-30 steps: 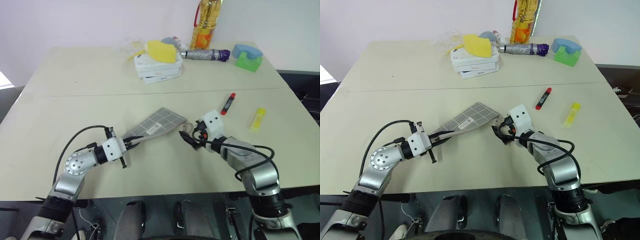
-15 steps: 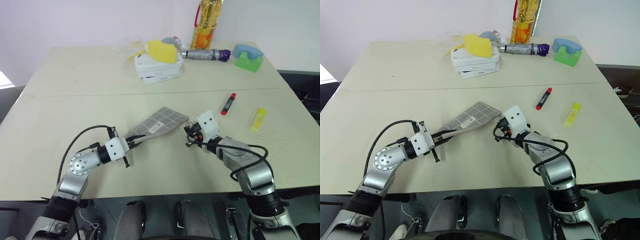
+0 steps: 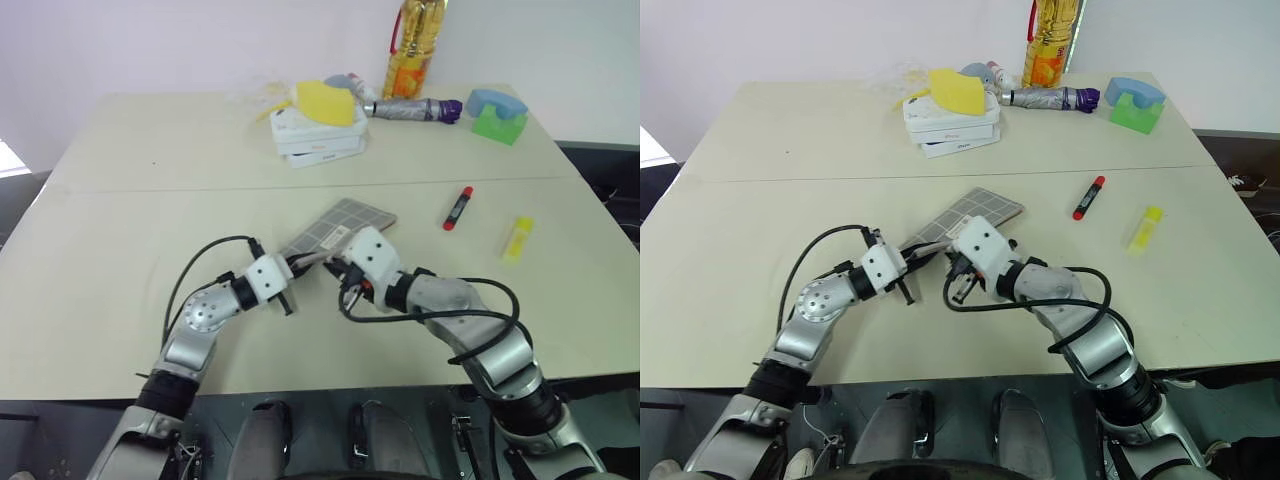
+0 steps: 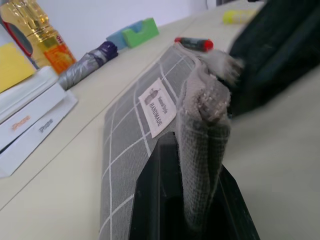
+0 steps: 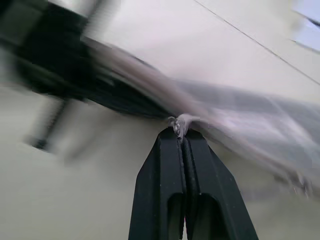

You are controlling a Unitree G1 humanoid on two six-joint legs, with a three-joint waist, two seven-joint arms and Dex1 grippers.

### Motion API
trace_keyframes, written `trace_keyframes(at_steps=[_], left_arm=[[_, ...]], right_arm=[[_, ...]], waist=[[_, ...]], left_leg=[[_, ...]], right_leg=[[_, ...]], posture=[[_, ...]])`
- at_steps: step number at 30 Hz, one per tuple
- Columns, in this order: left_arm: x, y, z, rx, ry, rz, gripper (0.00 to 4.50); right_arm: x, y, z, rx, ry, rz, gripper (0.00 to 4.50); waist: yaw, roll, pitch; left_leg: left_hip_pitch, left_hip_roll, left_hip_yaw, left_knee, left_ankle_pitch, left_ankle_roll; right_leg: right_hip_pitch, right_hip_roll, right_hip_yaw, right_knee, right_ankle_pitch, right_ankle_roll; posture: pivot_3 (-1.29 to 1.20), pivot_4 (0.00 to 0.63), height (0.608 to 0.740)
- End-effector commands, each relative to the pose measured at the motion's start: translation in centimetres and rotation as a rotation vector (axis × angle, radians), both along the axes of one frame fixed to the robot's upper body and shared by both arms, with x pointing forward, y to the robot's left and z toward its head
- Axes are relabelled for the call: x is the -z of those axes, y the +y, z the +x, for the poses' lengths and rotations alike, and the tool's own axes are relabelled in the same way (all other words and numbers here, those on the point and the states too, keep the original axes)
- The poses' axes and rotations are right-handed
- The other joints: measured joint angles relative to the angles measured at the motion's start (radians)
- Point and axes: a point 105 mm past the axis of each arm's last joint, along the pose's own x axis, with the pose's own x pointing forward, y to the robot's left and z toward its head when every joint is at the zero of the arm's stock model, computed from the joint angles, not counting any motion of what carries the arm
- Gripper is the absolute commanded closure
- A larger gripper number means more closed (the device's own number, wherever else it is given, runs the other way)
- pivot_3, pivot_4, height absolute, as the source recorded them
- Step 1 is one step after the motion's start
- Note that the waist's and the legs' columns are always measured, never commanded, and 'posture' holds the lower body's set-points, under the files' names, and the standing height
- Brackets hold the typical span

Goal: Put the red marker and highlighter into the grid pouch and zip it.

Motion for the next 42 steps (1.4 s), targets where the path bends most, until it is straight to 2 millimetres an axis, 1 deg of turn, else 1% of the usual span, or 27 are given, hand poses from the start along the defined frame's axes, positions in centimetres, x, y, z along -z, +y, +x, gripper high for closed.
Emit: trace_keyframes(at_steps=[1,6,13,15,19,22,23,25,26,27,30,34,36,37,38,40,41,42], left_arm=[[-1.1,-0.9,0.6,-0.003,-0.019,-0.049,4.5],[-1.6,-1.8,1.7,-0.016,-0.025,-0.076,4.5],[-1.2,-3.0,2.7,-0.03,-0.04,-0.072,4.5],[-1.2,-3.3,2.9,-0.033,-0.043,-0.077,4.5],[-1.1,-4.1,2.5,-0.013,-0.049,-0.088,4.5],[-1.0,-4.0,2.5,-0.014,-0.052,-0.087,4.5],[-1.1,-3.9,2.5,-0.019,-0.054,-0.087,4.5],[-1.2,-3.6,2.6,-0.028,-0.06,-0.086,4.5],[-1.3,-3.3,2.6,-0.034,-0.064,-0.088,4.5],[-1.4,-3.0,2.7,-0.04,-0.066,-0.089,4.5],[-1.4,-1.9,2.9,-0.062,-0.067,-0.081,4.5],[-1.3,-0.4,3.2,-0.103,-0.066,-0.065,4.5],[-1.1,0.2,3.1,-0.107,-0.072,-0.045,4.5],[-1.1,0.3,3.1,-0.108,-0.074,-0.039,4.5],[-1.1,0.5,3.2,-0.112,-0.073,-0.038,4.5],[-1.1,0.6,3.1,-0.112,-0.072,-0.036,4.5],[-1.1,0.6,3.1,-0.111,-0.072,-0.035,4.5],[-1.1,0.6,3.0,-0.108,-0.072,-0.034,4.5]], right_arm=[[-1.3,0.7,-0.8,-0.056,-0.047,0.003,4.46],[-1.4,0.5,-1.1,-0.064,-0.049,-0.01,4.46],[-2.2,0.6,-1.1,-0.077,-0.086,-0.013,4.46],[-2.2,0.5,-1.1,-0.074,-0.091,-0.017,4.46],[-2.5,0.1,-0.8,-0.052,-0.099,-0.002,4.46],[-3.0,-0.4,-0.9,-0.052,-0.087,0.019,3.64],[-3.3,-0.7,-0.9,-0.051,-0.089,0.025,3.19],[-3.8,-1.9,-0.7,-0.015,-0.101,0.036,2.12],[-4.1,-2.8,-0.3,0.025,-0.103,0.045,1.66],[-4.2,-4.2,-0.1,0.068,-0.087,0.053,1.11],[-3.7,-8.2,0.7,0.213,-0.011,0.067,1.11],[-3.5,-13.0,3.5,0.525,0.05,0.191,1.11],[-3.2,-15.8,5.4,0.72,0.047,0.229,1.11],[-3.0,-16.8,6.0,0.789,0.042,0.242,1.11],[-2.5,-17.9,6.8,0.858,0.061,0.26,0.84],[-1.6,-19.4,8.2,0.942,0.075,0.274,0.26],[-1.3,-19.9,8.7,0.973,0.069,0.273,0.07],[-1.3,-20.4,9.3,1.005,0.048,0.253,0.07]], waist=[[-0.001,0.0,0.0],[0.0,0.0,0.0],[0.0,0.0,0.0],[0.0,0.0,0.0],[0.0,-0.001,0.0],[0.0,-0.001,0.0],[0.0,-0.001,0.0],[0.0,-0.001,0.0],[0.001,-0.001,0.0],[0.001,-0.001,0.0],[0.002,-0.001,0.0],[-0.005,-0.001,0.0],[-0.006,-0.001,0.0],[-0.004,-0.001,0.0],[-0.002,-0.001,0.0],[-0.001,-0.001,0.0],[-0.001,-0.001,0.0],[-0.001,0.0,0.0]], left_leg=[[0.0,0.0,0.0,0.0,0.0,0.0],[0.0,0.0,-0.001,0.0,0.0,0.0],[0.0,0.0,-0.001,0.0,0.0,0.0],[0.0,0.0,-0.001,0.0,0.0,0.0],[0.0,0.0,-0.001,0.0,0.0,0.0],[0.0,0.0,-0.001,0.0,0.0,0.0],[0.0,0.0,-0.001,0.0,0.0,0.0],[0.0,0.0,-0.001,0.0,0.0,0.0],[0.0,0.0,-0.001,0.0,0.0,0.0],[0.0,0.0,-0.001,0.001,0.0,0.0],[0.0,0.0,-0.002,0.001,0.0,0.0],[0.001,0.0,-0.001,0.0,0.0,0.0],[0.001,0.002,-0.001,0.0,0.0,0.0],[0.002,0.002,-0.001,0.0,0.0,0.0],[0.001,0.002,-0.001,0.0,0.0,0.0],[0.001,0.002,0.0,0.0,0.0,0.0],[0.001,0.001,0.002,0.0,0.0,0.0],[0.001,0.001,0.002,0.0,0.0,0.0]], right_leg=[[0.0,0.0,0.0,0.0,0.0,0.0],[0.0,0.0,0.0,0.0,0.0,0.0],[0.0,0.001,-0.001,0.0,0.0,0.0],[0.0,0.001,-0.001,0.0,0.0,0.0],[0.0,0.0,-0.001,0.0,0.0,0.0],[0.0,0.0,-0.001,0.0,0.0,0.0],[0.0,0.001,-0.001,0.0,0.0,0.0],[0.0,0.0,-0.001,0.0,0.0,0.0],[0.001,0.0,-0.001,0.0,0.0,0.0],[0.001,0.0,-0.001,0.0,0.0,0.0],[0.001,0.0,-0.001,-0.001,0.0,0.0],[0.001,0.001,-0.001,0.0,0.0,0.0],[0.001,0.003,-0.001,0.0,0.001,-0.002],[0.001,0.004,-0.001,0.001,0.001,-0.002],[0.001,0.004,-0.001,0.001,0.001,-0.002],[0.001,0.004,-0.001,0.0,0.001,-0.002],[0.001,0.004,0.0,0.0,0.001,-0.002],[0.001,0.004,0.0,0.0,0.001,-0.002]], posture=[[0.0,0.15,0.74],[0.0,0.15,0.74],[0.0,0.15,0.74],[0.0,0.15,0.74],[0.0,0.15,0.74],[0.0,0.15,0.74],[0.0,0.15,0.74],[0.0,0.15,0.74],[0.0,0.15,0.74],[0.0,0.15,0.74],[0.0,0.15,0.74],[0.0,0.15,0.74],[0.0,0.15,0.74],[0.0,0.15,0.74],[0.0,0.15,0.74],[0.0,0.15,0.74],[0.0,0.15,0.74],[0.0,0.15,0.74]])
